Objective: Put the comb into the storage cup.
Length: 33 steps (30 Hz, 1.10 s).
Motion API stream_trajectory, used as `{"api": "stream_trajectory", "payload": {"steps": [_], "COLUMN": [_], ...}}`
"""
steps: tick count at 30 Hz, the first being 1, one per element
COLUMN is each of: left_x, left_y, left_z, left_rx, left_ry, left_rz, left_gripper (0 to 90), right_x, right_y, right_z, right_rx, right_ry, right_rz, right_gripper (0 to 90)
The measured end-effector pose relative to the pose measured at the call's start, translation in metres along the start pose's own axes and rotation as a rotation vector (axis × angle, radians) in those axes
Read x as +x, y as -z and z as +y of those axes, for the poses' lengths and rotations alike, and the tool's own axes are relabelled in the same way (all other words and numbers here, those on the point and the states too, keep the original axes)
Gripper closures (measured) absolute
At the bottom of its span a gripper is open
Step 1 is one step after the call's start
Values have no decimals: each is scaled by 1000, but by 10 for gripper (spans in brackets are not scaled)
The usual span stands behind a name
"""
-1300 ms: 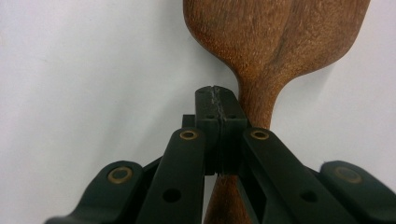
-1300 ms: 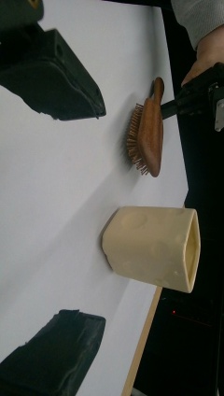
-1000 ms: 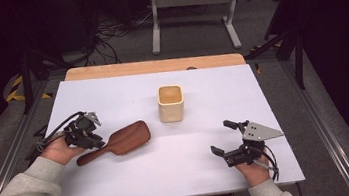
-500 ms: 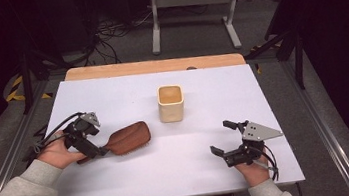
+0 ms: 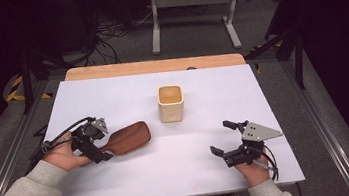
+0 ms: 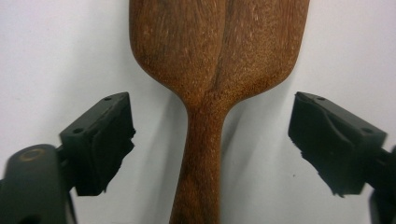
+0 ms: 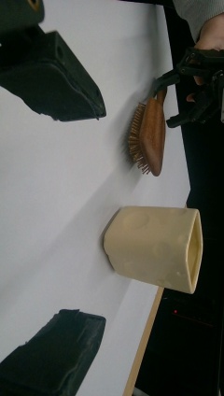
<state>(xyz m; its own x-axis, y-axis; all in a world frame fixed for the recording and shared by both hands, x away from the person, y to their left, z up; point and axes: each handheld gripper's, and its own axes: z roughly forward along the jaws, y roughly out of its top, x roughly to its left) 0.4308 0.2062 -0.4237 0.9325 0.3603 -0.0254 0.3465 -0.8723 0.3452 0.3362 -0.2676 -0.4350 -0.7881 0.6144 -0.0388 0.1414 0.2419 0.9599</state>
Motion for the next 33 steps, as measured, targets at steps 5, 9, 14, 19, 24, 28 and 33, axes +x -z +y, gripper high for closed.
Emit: {"api": "stream_trajectory", "payload": {"steps": [5,9,14,19,24,28,33], "left_x": [2,4,1,0,0,-3,-4], "left_y": [-6,-10,-15,-15,-15,-14,-14], "left_z": [0,2,3,4,2,1,2], "left_rx": [25,38,65,63,63,68,74], "left_ry": [-4,-3,-25,-45,-67,-101,-97], "left_rz": [-16,-29,-23,0,12,24,23], "left_gripper": [251,336,476,572,689,723,728], "right_x": [0,0,0,0,0,0,0], "right_y": [0,0,0,0,-1,-1,-1], "right_z": [0,0,0,0,0,-1,-1], "right_rx": [2,4,4,5,8,9,10], "right_ry": [1,3,3,0,3,2,2], "right_rz": [0,0,0,2,1,3,3], "right_gripper": [30,30,30,30,30,30,30]}}
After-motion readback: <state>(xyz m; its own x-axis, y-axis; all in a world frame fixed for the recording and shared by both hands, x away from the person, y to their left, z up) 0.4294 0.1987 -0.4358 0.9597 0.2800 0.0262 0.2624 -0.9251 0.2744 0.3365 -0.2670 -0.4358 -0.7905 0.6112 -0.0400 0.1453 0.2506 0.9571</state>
